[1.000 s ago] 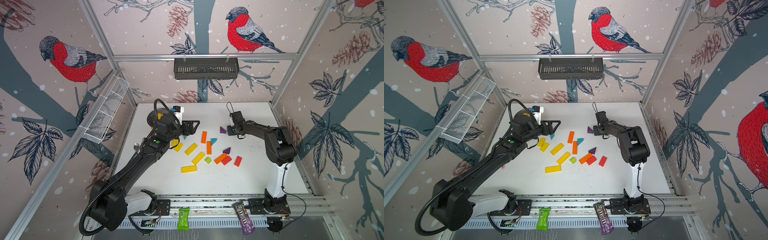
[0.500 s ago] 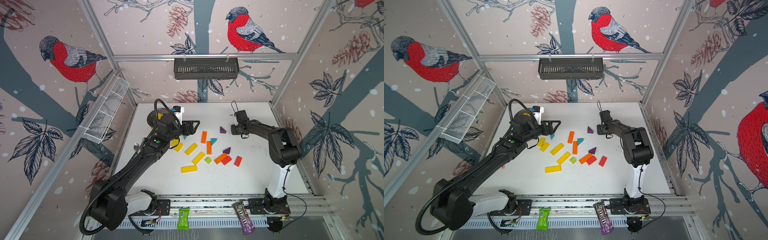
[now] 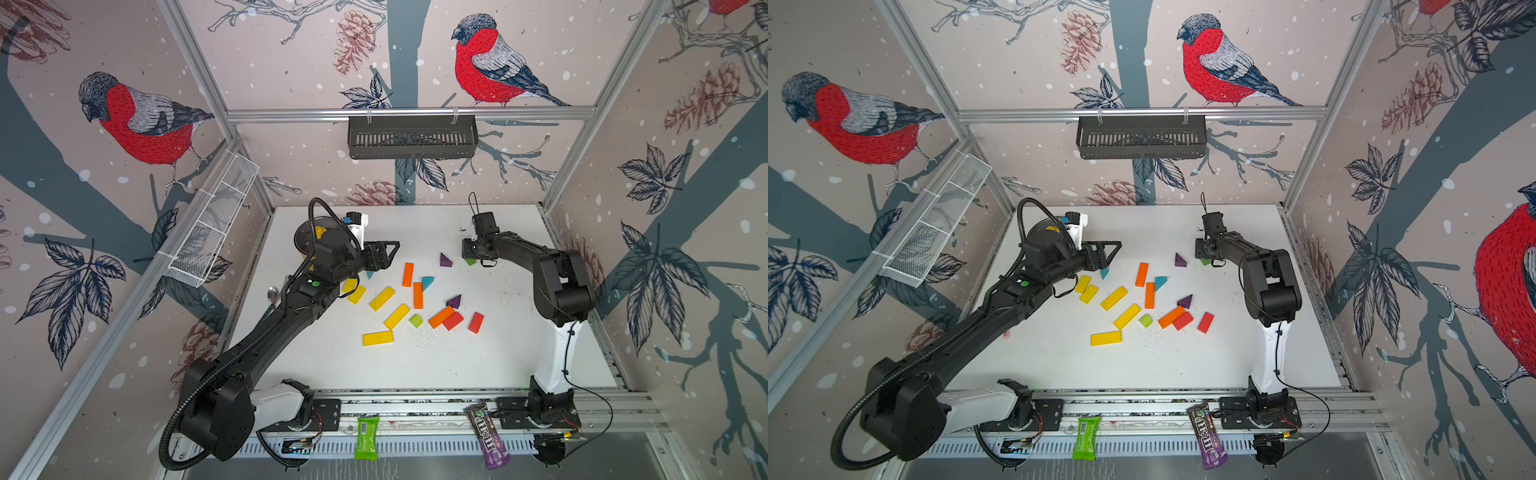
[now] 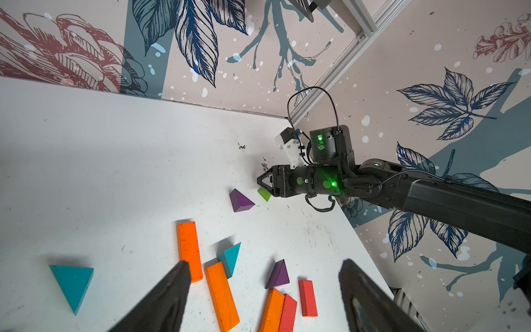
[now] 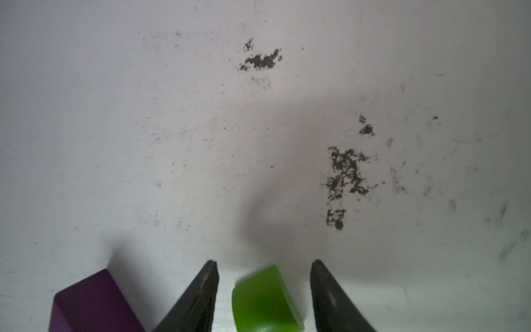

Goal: Assemble a carrot with building blocks
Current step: Assemble the building block at the center of the board.

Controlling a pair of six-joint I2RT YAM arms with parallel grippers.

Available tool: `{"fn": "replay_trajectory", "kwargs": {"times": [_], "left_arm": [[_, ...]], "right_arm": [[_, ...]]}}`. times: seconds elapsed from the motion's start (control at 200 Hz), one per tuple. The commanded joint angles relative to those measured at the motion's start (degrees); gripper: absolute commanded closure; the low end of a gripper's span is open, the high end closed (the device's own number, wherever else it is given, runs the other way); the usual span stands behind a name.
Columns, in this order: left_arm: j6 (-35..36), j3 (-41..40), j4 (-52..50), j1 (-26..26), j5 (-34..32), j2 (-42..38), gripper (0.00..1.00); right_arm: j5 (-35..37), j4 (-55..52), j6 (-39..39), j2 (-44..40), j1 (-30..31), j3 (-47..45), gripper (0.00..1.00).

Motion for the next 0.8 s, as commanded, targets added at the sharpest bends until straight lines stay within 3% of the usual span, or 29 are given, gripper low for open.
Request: {"fn": "replay_trajectory", "kwargs": {"times": [0.0,0.405,0.795], "left_arm": [[0.1,0.5,0.5,0.0,-0.6,-0.2,0.18],[-0.1,0.6,0.4,0.0,-0.5,0.5,0.18],[-0.3,0.5,0.6,0.0,-0.1,0.6,0.18]], "right_arm": [[-2.1,-1.0,0.7,1.1,0.5,0.8,0.47],[-5.9,-0.7,-3.0,1.0,3.3,1.0,0.49],[-1.5,-0.2,-2.5,-6.6,3.9,-6.5,0.43]]}}
